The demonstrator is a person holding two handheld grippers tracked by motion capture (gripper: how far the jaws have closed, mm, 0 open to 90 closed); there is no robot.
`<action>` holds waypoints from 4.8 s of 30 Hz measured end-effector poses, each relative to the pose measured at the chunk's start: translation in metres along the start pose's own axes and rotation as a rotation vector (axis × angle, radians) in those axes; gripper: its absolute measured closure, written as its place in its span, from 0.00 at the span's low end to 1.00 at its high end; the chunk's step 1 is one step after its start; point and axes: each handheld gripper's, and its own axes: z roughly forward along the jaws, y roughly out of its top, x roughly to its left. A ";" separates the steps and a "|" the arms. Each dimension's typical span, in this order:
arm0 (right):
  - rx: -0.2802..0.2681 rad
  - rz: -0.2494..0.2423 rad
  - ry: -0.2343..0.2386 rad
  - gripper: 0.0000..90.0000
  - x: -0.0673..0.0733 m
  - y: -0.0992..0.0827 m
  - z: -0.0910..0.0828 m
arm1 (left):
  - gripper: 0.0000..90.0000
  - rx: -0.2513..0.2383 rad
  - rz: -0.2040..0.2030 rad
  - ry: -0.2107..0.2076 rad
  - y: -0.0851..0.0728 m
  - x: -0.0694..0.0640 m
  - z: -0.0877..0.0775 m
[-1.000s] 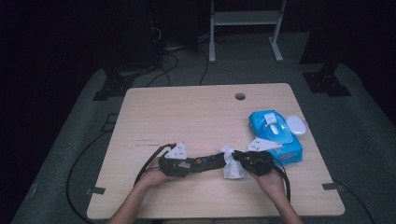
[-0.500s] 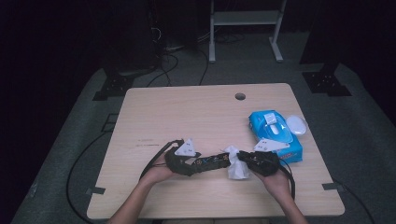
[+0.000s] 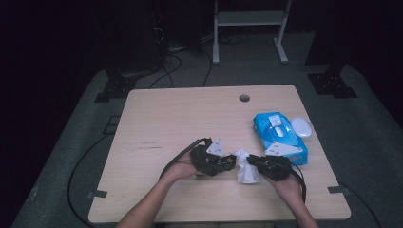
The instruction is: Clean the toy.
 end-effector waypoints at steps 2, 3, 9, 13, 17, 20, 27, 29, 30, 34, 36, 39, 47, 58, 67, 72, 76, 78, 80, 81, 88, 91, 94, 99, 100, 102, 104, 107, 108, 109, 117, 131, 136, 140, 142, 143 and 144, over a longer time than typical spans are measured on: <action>0.001 0.007 0.000 0.93 -0.001 0.000 0.000 | 0.53 0.025 0.008 0.001 0.004 0.000 0.003; -0.002 0.007 0.000 0.93 -0.002 0.000 0.001 | 0.53 0.040 0.010 -0.001 0.005 0.001 0.005; 0.006 0.013 0.015 0.93 -0.001 0.000 0.006 | 0.60 0.100 0.012 0.007 0.010 0.004 0.014; 0.015 0.021 0.027 0.93 0.000 -0.001 0.011 | 0.64 0.092 0.004 -0.021 0.010 0.006 0.012; 0.010 0.026 0.042 0.93 0.002 0.002 0.014 | 0.64 0.082 0.028 -0.015 0.009 0.003 0.011; 0.010 0.026 0.053 0.93 0.003 0.004 0.016 | 0.64 0.019 0.012 -0.019 0.008 0.003 0.002; -0.099 0.049 0.101 0.93 0.008 0.019 0.005 | 0.64 -0.137 0.009 -0.018 0.006 -0.001 -0.027; -0.128 0.034 0.117 0.93 0.015 0.027 0.001 | 0.65 -0.186 -0.007 -0.021 0.003 -0.003 -0.032; -0.143 0.022 0.127 0.93 0.018 0.032 0.000 | 0.65 -0.207 -0.006 -0.021 0.001 -0.003 -0.035; -0.187 -0.015 0.162 0.93 0.031 0.047 -0.004 | 0.65 -0.285 -0.032 -0.043 -0.009 -0.007 -0.039; -0.197 -0.035 0.161 0.93 0.035 0.050 -0.005 | 0.65 -0.307 -0.039 -0.040 -0.013 -0.010 -0.041; -0.184 -0.037 0.149 0.93 0.036 0.048 -0.003 | 0.65 -0.331 -0.046 -0.037 -0.019 -0.011 -0.045; -0.176 -0.009 0.142 0.93 0.033 0.041 -0.002 | 0.65 -0.348 -0.057 -0.034 -0.029 -0.014 -0.049; -0.170 -0.014 0.155 0.93 0.038 0.039 0.008 | 0.65 -0.381 -0.083 -0.038 -0.041 -0.010 -0.058; -0.203 -0.018 0.187 0.93 0.044 0.043 0.005 | 0.65 -0.391 -0.074 -0.045 -0.037 -0.014 -0.055; -0.169 0.008 0.158 0.93 0.033 0.032 0.008 | 0.65 -0.373 -0.068 -0.037 -0.037 -0.015 -0.054; -0.178 0.009 0.168 0.93 0.035 0.034 0.006 | 0.65 -0.378 -0.064 -0.051 -0.036 -0.015 -0.051; -0.199 0.001 0.192 0.93 0.039 0.038 0.003 | 0.65 -0.383 -0.068 -0.049 -0.036 -0.015 -0.050; -0.205 -0.020 0.198 0.93 0.043 0.041 0.002 | 0.65 -0.395 -0.077 -0.061 -0.037 -0.015 -0.051; -0.205 -0.021 0.198 0.93 0.043 0.041 0.003 | 0.65 -0.395 -0.078 -0.060 -0.037 -0.015 -0.051; -0.172 0.041 0.183 0.93 0.029 0.027 0.009 | 0.65 -0.379 -0.066 -0.049 -0.036 -0.015 -0.050; -0.205 0.014 0.213 0.93 0.038 0.036 0.004 | 0.65 -0.380 -0.065 -0.050 -0.035 -0.016 -0.050; -0.207 -0.003 0.214 0.93 0.042 0.039 0.004 | 0.65 -0.391 -0.080 -0.062 -0.037 -0.014 -0.051; -0.165 0.024 0.180 0.93 0.033 0.029 0.009 | 0.65 -0.381 -0.076 -0.053 -0.037 -0.015 -0.051; -0.164 0.016 0.173 0.93 0.034 0.031 0.008 | 0.65 -0.379 -0.072 -0.054 -0.036 -0.015 -0.051; -0.186 -0.003 0.190 0.93 0.040 0.036 0.005 | 0.65 -0.379 -0.069 -0.058 -0.035 -0.015 -0.050; -0.191 -0.036 0.182 0.93 0.046 0.041 0.004 | 0.65 -0.392 -0.077 -0.061 -0.036 -0.014 -0.050; -0.187 -0.023 0.185 0.93 0.042 0.039 0.006 | 0.65 -0.385 -0.084 -0.063 -0.037 -0.013 -0.051; -0.171 -0.025 0.171 0.93 0.040 0.036 0.008 | 0.65 -0.385 -0.087 -0.062 -0.038 -0.013 -0.050; -0.164 -0.014 0.163 0.93 0.039 0.034 0.009 | 0.65 -0.384 -0.086 -0.061 -0.038 -0.014 -0.050; -0.200 -0.055 0.190 0.93 0.051 0.046 0.002 | 0.65 -0.385 -0.072 -0.046 -0.035 -0.015 -0.050; -0.197 -0.040 0.214 0.93 0.050 0.047 0.001 | 0.65 -0.377 -0.067 -0.043 -0.033 -0.016 -0.048; -0.194 -0.057 0.202 0.93 0.053 0.048 0.002 | 0.65 -0.364 -0.062 -0.030 -0.031 -0.019 -0.047; -0.195 -0.058 0.197 0.93 0.057 0.050 0.002 | 0.65 -0.356 -0.037 -0.025 -0.028 -0.021 -0.046; -0.196 -0.080 0.203 0.93 0.064 0.052 0.003 | 0.65 -0.360 -0.034 -0.033 -0.026 -0.022 -0.045; -0.195 -0.099 0.187 0.93 0.065 0.053 0.004 | 0.65 -0.360 -0.035 -0.035 -0.027 -0.021 -0.045; -0.192 -0.112 0.167 0.94 0.064 0.054 0.003 | 0.65 -0.364 -0.040 -0.036 -0.028 -0.020 -0.046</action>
